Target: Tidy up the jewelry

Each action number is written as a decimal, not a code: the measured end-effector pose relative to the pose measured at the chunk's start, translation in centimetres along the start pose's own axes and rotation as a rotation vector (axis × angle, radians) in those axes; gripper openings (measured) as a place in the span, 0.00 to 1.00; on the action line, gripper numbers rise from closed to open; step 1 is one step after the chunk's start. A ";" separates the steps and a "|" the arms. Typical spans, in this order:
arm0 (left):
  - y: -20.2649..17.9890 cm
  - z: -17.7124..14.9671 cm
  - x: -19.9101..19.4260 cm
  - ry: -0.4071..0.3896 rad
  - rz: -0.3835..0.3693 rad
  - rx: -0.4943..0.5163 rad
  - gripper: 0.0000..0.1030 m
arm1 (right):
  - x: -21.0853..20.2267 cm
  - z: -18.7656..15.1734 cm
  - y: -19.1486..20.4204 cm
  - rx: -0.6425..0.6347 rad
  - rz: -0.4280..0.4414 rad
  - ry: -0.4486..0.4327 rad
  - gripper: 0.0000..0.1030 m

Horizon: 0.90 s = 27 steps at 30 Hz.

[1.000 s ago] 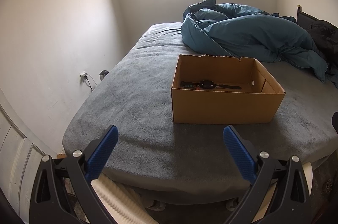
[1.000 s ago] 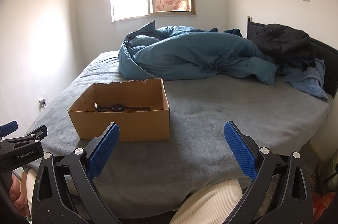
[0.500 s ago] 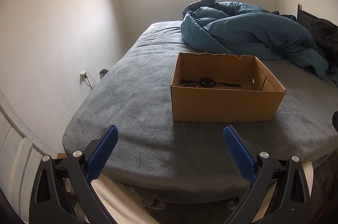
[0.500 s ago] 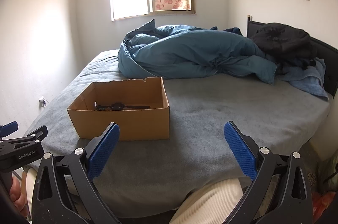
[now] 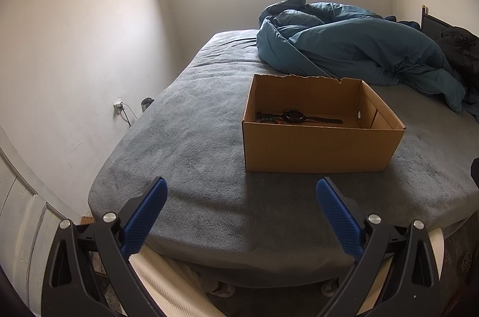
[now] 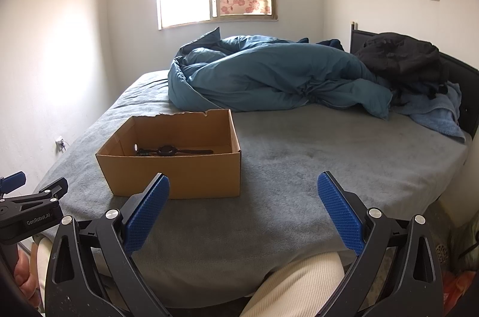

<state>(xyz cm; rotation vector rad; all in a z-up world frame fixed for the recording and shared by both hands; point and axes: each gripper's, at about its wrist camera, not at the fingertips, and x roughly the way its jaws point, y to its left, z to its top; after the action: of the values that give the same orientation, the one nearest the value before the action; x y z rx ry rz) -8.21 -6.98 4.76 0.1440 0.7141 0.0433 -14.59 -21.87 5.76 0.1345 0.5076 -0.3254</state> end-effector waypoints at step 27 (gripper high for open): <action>0.2 0.1 -0.2 -0.001 0.000 -0.003 0.95 | -0.1 0.0 0.1 -0.003 0.002 -0.001 0.92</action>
<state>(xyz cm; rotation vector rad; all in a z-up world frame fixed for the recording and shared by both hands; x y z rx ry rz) -8.31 -6.84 5.02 0.1416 0.7127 0.0446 -14.63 -21.75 5.86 0.1324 0.5073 -0.3229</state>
